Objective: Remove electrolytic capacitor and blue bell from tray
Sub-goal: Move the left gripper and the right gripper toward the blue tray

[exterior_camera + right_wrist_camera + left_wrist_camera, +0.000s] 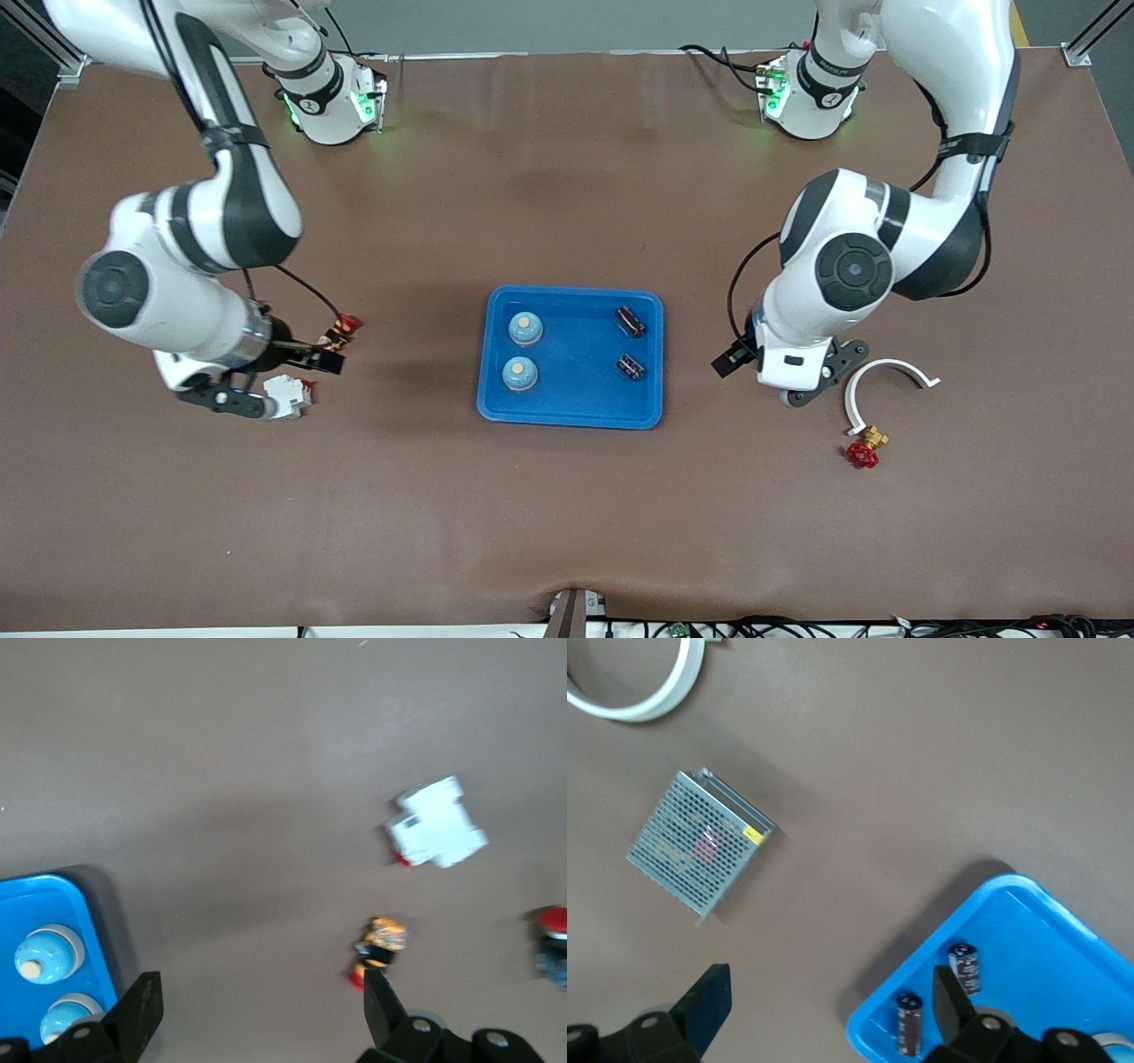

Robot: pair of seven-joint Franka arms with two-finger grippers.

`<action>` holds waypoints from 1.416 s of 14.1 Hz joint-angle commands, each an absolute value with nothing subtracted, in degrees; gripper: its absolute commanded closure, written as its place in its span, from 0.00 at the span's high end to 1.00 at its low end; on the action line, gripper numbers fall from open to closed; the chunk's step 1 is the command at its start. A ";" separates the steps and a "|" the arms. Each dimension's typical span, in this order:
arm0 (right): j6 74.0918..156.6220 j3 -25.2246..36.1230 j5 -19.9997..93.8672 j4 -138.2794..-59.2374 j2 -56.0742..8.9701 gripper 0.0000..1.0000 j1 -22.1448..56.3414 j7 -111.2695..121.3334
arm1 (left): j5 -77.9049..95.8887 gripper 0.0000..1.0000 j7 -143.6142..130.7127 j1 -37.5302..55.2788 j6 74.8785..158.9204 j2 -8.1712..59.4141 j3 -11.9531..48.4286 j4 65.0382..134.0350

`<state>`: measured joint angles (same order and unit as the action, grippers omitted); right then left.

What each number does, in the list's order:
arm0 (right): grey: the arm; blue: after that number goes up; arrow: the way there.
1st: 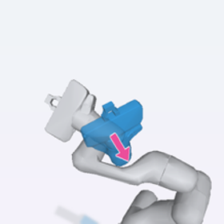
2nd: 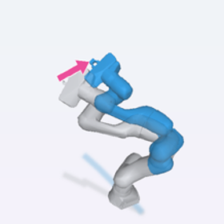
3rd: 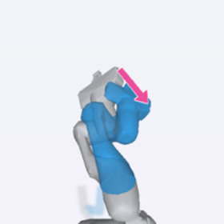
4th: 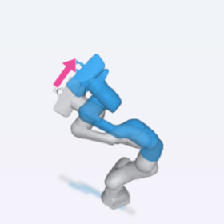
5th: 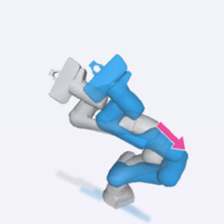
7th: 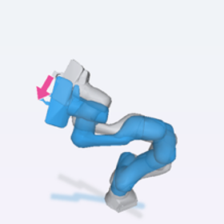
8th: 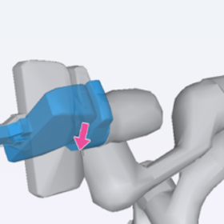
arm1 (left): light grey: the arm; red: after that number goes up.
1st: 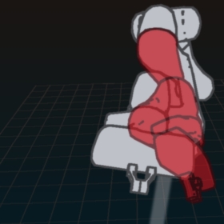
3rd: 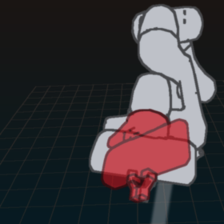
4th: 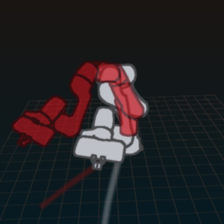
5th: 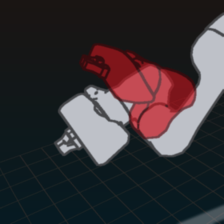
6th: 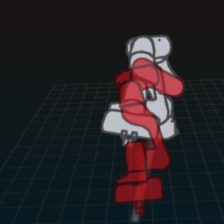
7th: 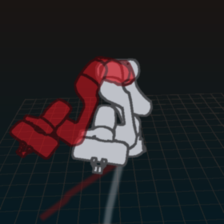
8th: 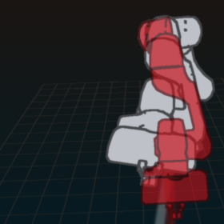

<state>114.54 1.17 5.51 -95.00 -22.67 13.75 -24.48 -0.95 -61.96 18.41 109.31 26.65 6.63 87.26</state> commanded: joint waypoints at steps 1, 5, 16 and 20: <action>120.03 1.41 6.15 -98.77 -23.29 1.00 19.13 -32.22 | -0.44 1.00 -68.53 20.91 109.51 30.40 6.33 82.90; 128.04 1.41 6.24 -104.05 -23.29 1.00 27.49 -43.13 | -0.35 1.00 -72.77 23.46 110.91 33.57 6.33 80.77; 139.91 1.41 7.12 -108.90 -26.01 1.00 40.16 -60.38 | 0.62 1.00 -77.69 29.53 124.18 41.13 6.77 80.68; 140.98 1.41 7.21 -108.55 -27.51 1.00 40.43 -60.38 | 0.88 1.00 -79.27 29.44 126.56 43.94 6.59 80.68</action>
<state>140.59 1.08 6.11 -109.04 -26.88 40.02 -60.12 -0.43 -78.68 29.34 126.17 42.18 6.99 82.27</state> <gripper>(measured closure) 0.000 0.000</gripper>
